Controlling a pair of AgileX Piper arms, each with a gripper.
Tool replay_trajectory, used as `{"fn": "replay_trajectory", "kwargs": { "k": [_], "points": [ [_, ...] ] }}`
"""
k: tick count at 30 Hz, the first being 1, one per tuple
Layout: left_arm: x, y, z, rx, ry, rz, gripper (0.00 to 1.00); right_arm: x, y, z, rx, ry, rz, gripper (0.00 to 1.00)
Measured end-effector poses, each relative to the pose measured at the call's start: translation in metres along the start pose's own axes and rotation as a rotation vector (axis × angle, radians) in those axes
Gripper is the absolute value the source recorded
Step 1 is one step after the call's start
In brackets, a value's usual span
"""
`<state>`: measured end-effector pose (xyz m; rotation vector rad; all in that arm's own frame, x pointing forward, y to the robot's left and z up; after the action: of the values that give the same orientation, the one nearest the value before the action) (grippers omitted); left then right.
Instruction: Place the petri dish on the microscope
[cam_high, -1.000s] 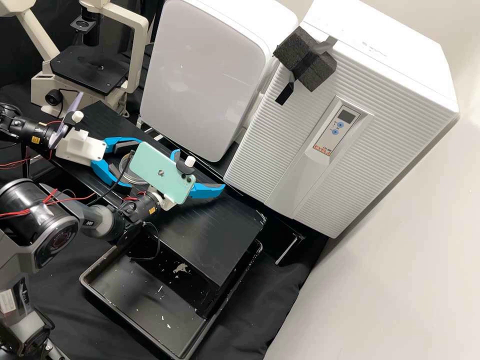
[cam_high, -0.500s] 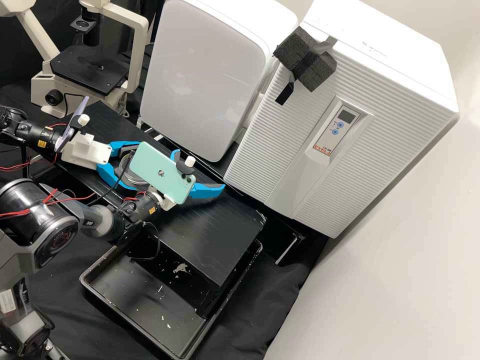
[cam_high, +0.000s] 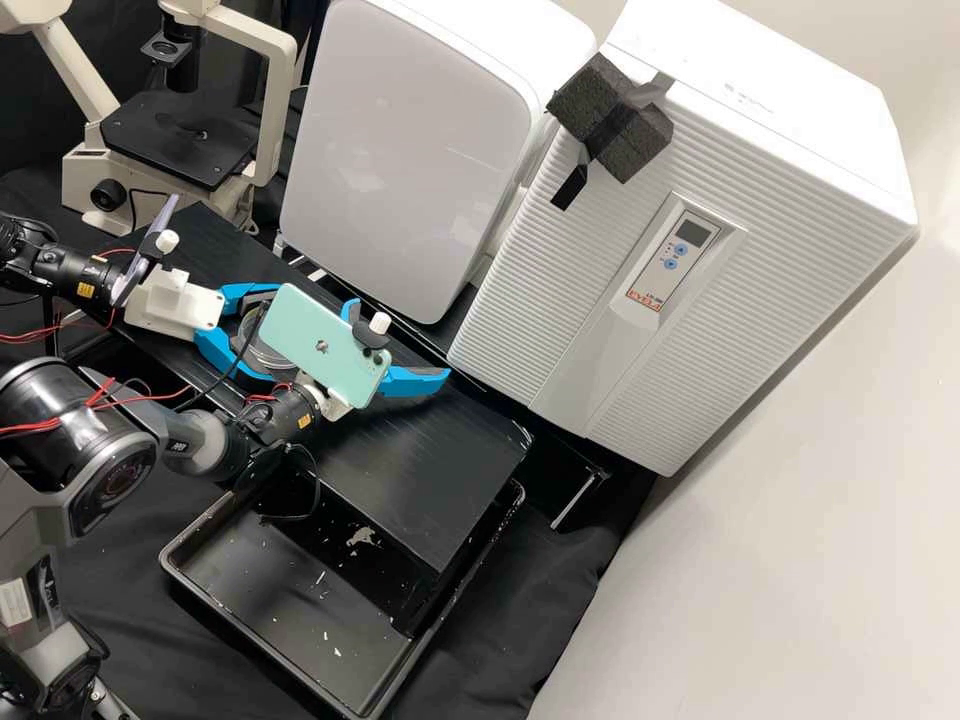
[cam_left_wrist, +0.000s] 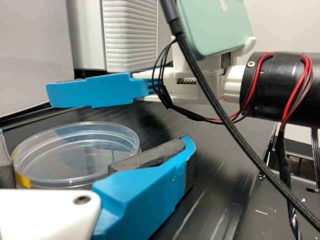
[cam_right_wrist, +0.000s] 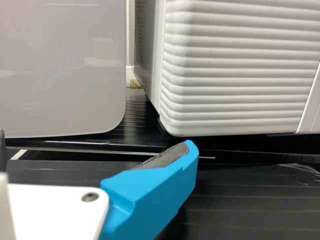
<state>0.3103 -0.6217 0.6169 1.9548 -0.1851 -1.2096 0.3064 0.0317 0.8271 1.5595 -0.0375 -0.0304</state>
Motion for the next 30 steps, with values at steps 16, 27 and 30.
{"fn": "replay_trajectory", "kwargs": {
  "k": [16, 27, 30],
  "points": [
    [0.002, -0.0047, -0.0012, 0.004, -0.011, 0.022, 1.0, 0.0, 0.0, 0.0, 0.0, 0.0, 0.0, 1.0],
    [0.0019, -0.005, -0.0012, 0.003, -0.01, 0.021, 1.0, 0.0, 0.0, 0.0, 0.0, 0.0, 0.0, 1.0],
    [0.0013, -0.0053, -0.001, 0.008, -0.013, 0.026, 1.0, 0.0, 0.0, 0.0, 0.0, 0.0, 0.0, 1.0]
  ]
}}
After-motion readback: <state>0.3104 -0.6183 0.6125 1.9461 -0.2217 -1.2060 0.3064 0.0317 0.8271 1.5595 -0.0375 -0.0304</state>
